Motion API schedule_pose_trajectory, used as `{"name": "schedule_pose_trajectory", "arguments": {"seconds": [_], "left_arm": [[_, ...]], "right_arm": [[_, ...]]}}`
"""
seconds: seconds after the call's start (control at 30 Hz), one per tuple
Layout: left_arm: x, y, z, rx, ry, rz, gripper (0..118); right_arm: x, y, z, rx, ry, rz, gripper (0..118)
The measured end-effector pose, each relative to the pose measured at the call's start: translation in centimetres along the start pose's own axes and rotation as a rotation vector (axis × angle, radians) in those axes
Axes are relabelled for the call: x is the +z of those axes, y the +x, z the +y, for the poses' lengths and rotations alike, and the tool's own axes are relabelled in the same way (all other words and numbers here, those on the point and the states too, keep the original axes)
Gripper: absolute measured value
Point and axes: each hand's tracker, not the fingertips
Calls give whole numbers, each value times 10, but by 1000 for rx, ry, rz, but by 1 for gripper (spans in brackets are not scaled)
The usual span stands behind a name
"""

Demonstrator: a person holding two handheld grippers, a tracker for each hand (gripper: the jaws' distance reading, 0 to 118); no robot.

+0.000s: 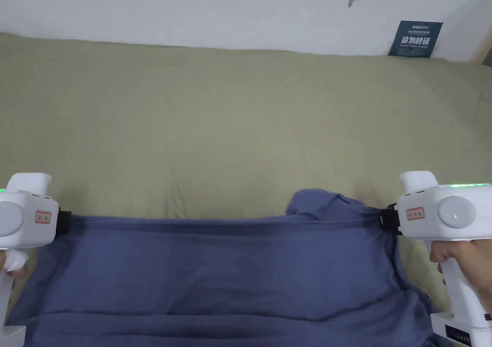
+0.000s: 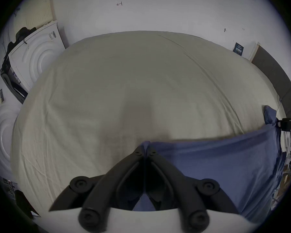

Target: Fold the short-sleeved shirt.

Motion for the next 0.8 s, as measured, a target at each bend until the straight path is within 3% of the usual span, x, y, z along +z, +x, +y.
{"name": "schedule_pose_trajectory", "arguments": {"seconds": [0.33, 0.5, 0.8], "left_arm": [[115, -25, -39, 18, 138, -67, 1], [163, -31, -92, 8, 168, -89, 1], [172, -48, -191, 15, 100, -113, 1]], "right_arm": [[130, -3, -44, -6, 187, 46, 3], [182, -3, -100, -10, 232, 56, 3], [189, 0, -216, -53, 126, 91, 3]]}}
